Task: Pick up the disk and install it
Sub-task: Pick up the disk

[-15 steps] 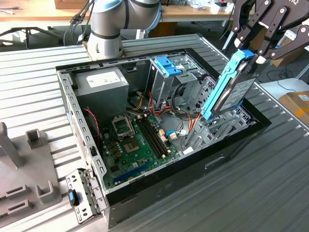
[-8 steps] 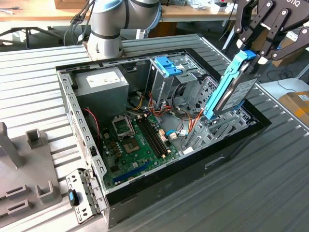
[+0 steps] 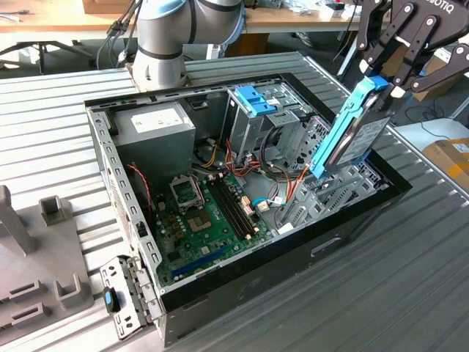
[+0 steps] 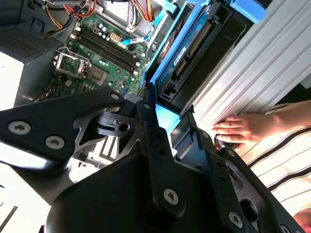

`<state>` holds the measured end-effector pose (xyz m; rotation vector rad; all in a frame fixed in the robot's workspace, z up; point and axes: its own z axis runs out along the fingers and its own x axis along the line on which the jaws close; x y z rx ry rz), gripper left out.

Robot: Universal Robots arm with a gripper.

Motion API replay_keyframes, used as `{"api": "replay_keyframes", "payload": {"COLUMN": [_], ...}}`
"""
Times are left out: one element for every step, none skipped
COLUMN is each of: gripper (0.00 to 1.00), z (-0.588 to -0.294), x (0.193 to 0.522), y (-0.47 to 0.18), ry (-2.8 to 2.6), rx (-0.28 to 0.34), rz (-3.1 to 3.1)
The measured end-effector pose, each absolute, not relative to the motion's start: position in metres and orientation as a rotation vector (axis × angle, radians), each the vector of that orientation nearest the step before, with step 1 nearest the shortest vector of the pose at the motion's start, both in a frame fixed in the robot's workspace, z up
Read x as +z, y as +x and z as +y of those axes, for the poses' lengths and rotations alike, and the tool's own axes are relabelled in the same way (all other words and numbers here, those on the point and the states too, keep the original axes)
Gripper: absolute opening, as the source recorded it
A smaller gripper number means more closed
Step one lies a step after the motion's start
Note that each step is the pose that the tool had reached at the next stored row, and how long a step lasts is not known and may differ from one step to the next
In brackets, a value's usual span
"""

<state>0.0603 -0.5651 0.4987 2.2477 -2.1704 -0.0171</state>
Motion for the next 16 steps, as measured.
{"api": "replay_keyframes", "payload": {"gripper": [0.36,0.36,0.36,0.36,0.36,0.36,0.36,0.36,0.36,0.36,0.36,0.36,0.36,0.36,0.36,0.36], "z": [-0.566,-0.566,-0.567,-0.567,-0.567,-0.567,-0.567,-0.567,-0.567,-0.567,-0.567,-0.567,-0.567,-0.567,-0.567,-0.567], "x": [0.497,0.497,0.495,0.495,0.494,0.493,0.493,0.493,0.491,0.488,0.487,0.485,0.484,0.483,0.483,0.483], "y": [0.06,0.06,0.061,0.062,0.063,0.064,0.065,0.065,0.065,0.065,0.065,0.066,0.066,0.066,0.066,0.066], "ry": [2.249,2.249,2.249,2.249,2.249,2.249,2.249,2.249,2.249,2.249,2.249,2.249,2.249,2.249,2.249,2.249], "rx": [-0.014,-0.014,-0.014,-0.013,-0.014,-0.013,-0.013,-0.013,-0.014,-0.014,-0.014,-0.013,-0.013,-0.014,-0.013,-0.013], "rz": [-2.171,-2.171,-2.172,-2.172,-2.172,-2.172,-2.172,-2.172,-2.172,-2.172,-2.172,-2.172,-2.172,-2.172,-2.172,-2.172]}}
